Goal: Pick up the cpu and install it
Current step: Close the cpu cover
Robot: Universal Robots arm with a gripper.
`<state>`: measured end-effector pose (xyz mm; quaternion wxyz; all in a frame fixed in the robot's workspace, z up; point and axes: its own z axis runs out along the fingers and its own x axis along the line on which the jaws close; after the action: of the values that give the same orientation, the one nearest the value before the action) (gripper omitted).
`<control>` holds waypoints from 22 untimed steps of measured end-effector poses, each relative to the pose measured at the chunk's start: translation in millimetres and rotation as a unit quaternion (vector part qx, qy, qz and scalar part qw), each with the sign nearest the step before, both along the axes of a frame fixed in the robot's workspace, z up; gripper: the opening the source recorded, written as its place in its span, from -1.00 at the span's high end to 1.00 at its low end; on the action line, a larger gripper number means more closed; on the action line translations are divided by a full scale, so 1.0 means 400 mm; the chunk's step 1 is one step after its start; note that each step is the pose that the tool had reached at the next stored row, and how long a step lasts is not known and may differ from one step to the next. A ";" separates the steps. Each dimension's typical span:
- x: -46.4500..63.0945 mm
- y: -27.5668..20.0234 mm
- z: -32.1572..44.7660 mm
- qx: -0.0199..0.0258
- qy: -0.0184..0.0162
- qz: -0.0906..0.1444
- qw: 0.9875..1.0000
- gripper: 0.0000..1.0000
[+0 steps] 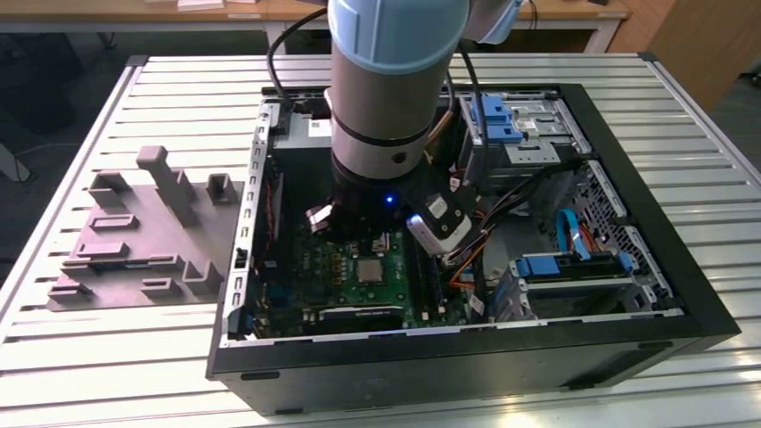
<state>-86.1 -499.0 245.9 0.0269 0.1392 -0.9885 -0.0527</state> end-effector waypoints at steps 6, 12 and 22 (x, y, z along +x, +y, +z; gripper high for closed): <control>0.000 0.000 0.000 0.000 0.000 0.004 1.000 0.79; 0.000 0.000 -0.003 0.000 0.000 0.056 0.998 0.79; 0.002 0.000 -0.011 0.008 -0.014 0.139 0.990 0.79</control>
<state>-85.5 -499.0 241.5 0.0193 0.2762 -0.9593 -0.0548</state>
